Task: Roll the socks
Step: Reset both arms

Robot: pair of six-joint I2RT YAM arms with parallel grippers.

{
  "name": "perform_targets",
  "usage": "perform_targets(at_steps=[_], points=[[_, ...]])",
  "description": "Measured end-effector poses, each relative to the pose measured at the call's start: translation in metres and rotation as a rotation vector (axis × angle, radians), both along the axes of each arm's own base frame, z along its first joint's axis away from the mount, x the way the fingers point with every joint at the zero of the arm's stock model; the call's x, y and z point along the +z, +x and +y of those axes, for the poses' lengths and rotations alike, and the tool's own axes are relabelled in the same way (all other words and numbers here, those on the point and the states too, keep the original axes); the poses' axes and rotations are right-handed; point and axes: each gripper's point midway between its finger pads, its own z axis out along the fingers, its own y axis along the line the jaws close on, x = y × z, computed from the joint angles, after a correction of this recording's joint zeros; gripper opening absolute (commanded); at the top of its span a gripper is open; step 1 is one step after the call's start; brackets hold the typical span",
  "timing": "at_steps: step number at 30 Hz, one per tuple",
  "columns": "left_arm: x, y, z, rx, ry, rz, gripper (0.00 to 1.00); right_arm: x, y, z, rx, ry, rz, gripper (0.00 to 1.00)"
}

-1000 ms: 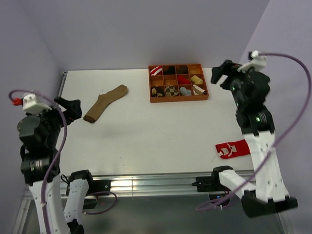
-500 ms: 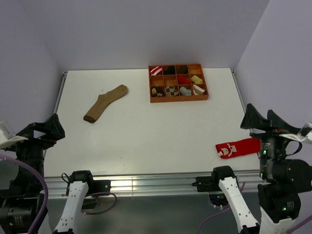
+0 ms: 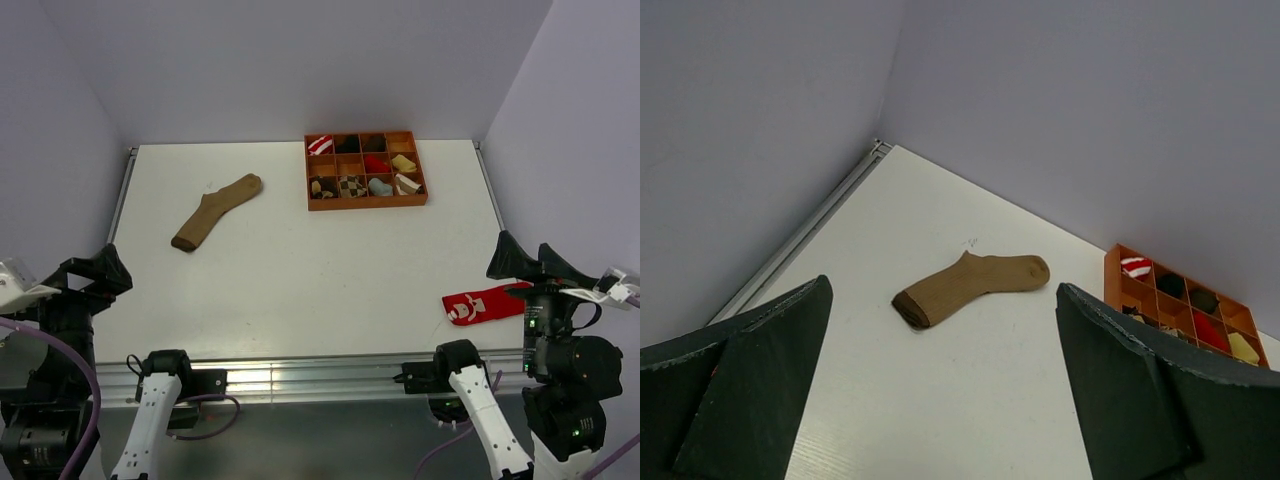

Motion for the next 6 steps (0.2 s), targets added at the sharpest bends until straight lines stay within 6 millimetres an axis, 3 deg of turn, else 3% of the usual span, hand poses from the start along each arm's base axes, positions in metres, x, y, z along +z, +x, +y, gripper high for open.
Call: perform_targets(at_steps=[6], points=[[-0.0025,0.0018,-0.0007,-0.008,0.000,0.007,1.00,-0.0022,0.0024,-0.0001,-0.002,0.000,0.004,0.89]])
